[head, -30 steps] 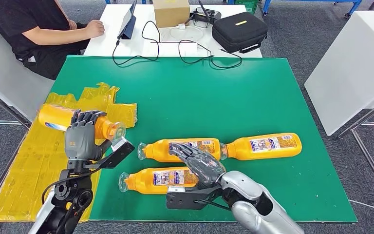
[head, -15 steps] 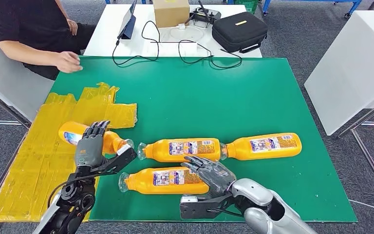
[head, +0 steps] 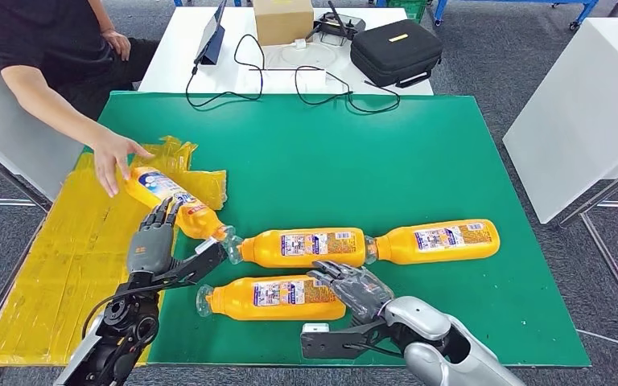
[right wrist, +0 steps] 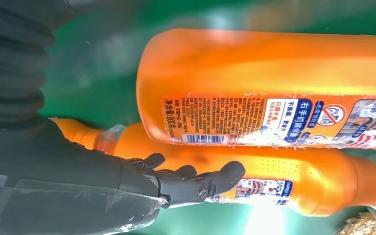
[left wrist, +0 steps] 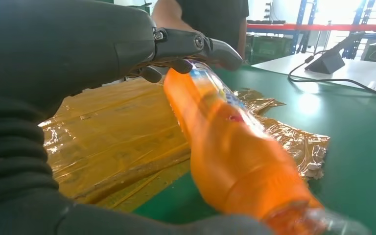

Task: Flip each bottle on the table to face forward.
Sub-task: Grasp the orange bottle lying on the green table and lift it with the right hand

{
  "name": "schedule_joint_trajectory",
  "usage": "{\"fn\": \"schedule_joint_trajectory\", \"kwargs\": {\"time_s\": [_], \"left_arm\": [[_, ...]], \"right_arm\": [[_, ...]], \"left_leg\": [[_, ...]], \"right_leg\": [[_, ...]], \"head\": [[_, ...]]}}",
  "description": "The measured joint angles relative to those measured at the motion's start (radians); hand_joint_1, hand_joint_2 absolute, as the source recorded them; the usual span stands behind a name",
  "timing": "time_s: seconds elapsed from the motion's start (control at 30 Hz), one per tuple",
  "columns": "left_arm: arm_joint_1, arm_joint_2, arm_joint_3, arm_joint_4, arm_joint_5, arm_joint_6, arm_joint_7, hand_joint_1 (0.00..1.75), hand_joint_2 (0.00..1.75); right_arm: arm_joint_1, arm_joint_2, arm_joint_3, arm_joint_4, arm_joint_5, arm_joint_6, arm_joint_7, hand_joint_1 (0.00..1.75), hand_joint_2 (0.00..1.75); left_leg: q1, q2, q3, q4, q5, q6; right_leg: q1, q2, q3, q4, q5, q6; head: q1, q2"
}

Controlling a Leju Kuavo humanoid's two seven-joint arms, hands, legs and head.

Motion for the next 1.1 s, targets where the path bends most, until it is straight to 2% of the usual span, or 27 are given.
{"fn": "schedule_joint_trajectory", "kwargs": {"time_s": [0.57, 0.77, 0.93, 1.1], "left_arm": [[-0.001, -0.016, 0.001, -0.028, 0.126, 0.018, -0.025, 0.00, 0.00], [0.004, -0.018, 0.002, -0.048, 0.169, 0.029, -0.037, 0.00, 0.00], [0.029, -0.032, 0.033, -0.094, 0.397, 0.059, -0.094, 0.00, 0.00], [0.090, -0.043, 0.087, -0.201, 0.595, 0.086, -0.124, 0.00, 0.00]], "right_arm": [[-0.007, 0.088, 0.029, 0.026, -0.003, -0.038, 0.035, 0.00, 1.75], [-0.006, 0.104, 0.042, 0.033, -0.001, -0.048, 0.042, 0.00, 1.75], [-0.006, 0.122, 0.062, 0.049, 0.010, -0.056, 0.075, 0.00, 1.75], [-0.003, 0.136, 0.105, 0.087, 0.072, -0.041, 0.144, 0.00, 1.75]], "left_leg": [[0.000, 0.000, 0.000, 0.000, 0.000, 0.000], [0.000, 0.000, 0.000, 0.000, 0.000, 0.000], [0.000, 0.000, 0.000, 0.000, 0.000, 0.000], [0.000, 0.000, 0.000, 0.000, 0.000, 0.000]], "right_leg": [[0.000, 0.000, 0.000, 0.000, 0.000, 0.000], [0.000, 0.000, 0.000, 0.000, 0.000, 0.000], [0.000, 0.000, 0.000, 0.000, 0.000, 0.000], [0.000, 0.000, 0.000, 0.000, 0.000, 0.000]], "head": [[0.000, 0.000], [0.000, 0.000], [0.000, 0.000], [0.000, 0.000]]}}
